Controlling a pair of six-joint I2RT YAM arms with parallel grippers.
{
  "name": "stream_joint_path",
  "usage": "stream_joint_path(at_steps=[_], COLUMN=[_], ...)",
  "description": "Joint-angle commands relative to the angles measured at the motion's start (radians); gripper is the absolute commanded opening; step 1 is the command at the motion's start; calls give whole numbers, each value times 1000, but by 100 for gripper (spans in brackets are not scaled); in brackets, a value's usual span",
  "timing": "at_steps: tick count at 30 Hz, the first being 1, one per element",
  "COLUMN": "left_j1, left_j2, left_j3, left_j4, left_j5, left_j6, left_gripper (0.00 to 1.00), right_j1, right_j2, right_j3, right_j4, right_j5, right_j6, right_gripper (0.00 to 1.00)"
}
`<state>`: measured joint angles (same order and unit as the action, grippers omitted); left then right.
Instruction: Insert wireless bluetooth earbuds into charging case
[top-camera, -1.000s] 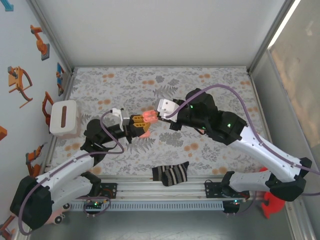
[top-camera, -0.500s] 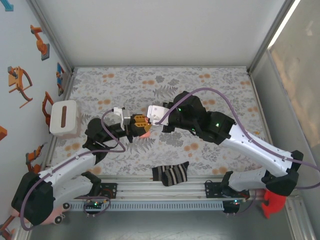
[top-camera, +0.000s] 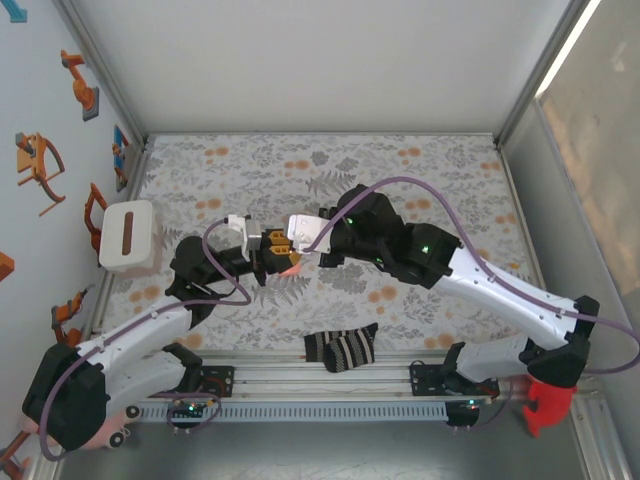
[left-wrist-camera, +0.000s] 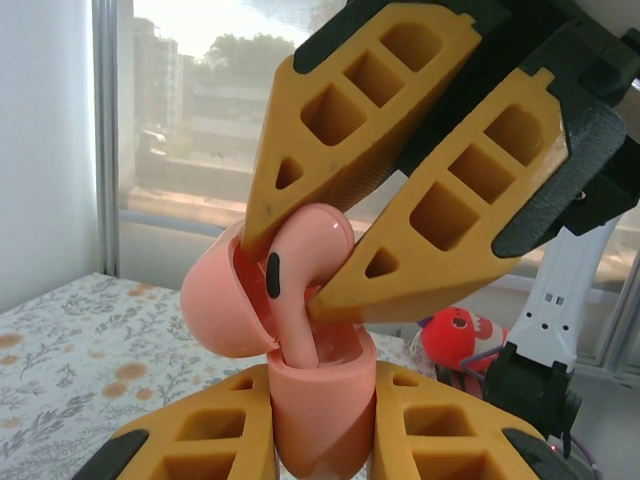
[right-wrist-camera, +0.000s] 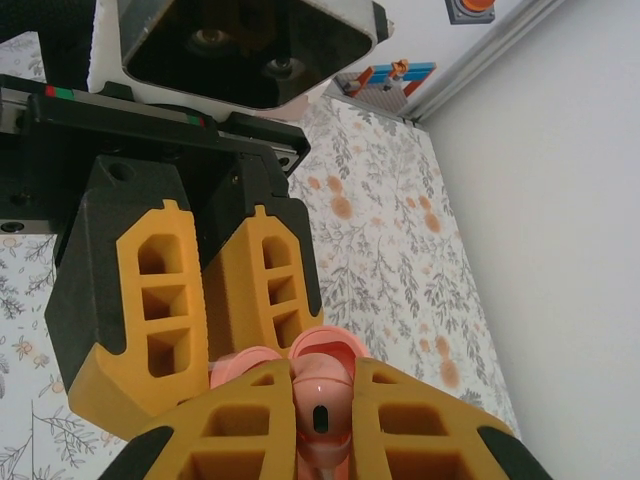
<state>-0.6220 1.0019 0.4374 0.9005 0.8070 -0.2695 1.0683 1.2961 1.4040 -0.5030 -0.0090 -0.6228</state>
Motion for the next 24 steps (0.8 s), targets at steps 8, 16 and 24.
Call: stream_joint_path(at_steps=[8,16,24], left_j1=[-7,-6,-7], left_j2=[-35,-66,-82], left_j3=[20,17,16], left_j4=[-1,-46,-74], left_j5=[16,5,-3], left_j6=[37,62,82], left_gripper=[0,0,0], right_j1=[14,13,13], right_j2=[6,0,-6], right_j3=[34,32,38], right_j4=[4,-37,-52], right_j5=[-1,-17,-41], right_j6=[13,37,49], right_gripper=[5,7,12])
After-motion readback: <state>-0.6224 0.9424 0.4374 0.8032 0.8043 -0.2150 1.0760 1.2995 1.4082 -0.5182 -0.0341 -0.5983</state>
